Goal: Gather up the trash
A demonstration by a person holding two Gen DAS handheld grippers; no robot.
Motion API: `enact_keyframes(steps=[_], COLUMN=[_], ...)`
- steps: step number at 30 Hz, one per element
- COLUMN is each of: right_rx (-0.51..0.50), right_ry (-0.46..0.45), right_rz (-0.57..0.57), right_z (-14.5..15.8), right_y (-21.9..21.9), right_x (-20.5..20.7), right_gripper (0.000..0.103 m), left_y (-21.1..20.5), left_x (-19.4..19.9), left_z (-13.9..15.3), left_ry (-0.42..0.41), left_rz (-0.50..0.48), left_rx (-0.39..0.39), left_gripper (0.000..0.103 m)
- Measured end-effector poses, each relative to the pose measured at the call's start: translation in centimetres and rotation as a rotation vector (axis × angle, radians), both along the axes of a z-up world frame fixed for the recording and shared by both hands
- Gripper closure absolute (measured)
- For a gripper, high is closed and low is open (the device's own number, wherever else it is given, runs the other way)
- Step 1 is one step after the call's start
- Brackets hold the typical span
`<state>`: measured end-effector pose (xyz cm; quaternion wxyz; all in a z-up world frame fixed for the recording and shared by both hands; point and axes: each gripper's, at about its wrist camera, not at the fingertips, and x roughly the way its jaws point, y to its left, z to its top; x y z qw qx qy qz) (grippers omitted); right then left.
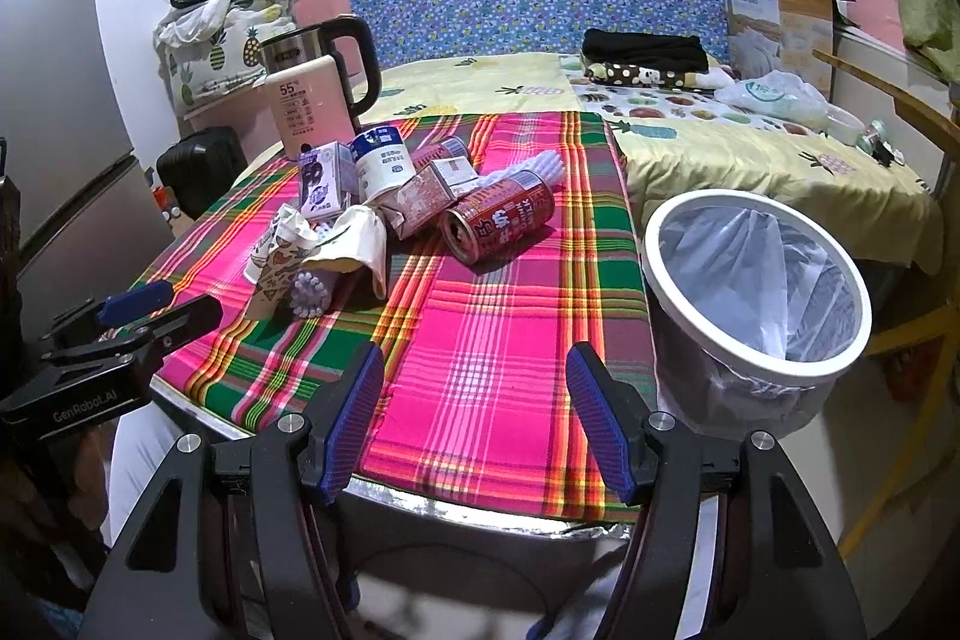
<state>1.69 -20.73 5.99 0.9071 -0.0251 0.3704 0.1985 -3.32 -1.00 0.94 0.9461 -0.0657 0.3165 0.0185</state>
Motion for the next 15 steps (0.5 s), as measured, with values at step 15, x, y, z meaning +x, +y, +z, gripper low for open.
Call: enact_keyframes(steps=[15], right_rx=[-0.001], right_ry=[0.005], right_rz=[-0.003], right_z=[-0.13], right_y=[-0.11], right_x=[-0.07], right_gripper=[0.038], left_y=[-0.04], left_x=[-0.05], left_z=[-0.03], left_ry=[0.001], left_rz=[0.001], left_rx=[0.000], left_gripper=[0.028])
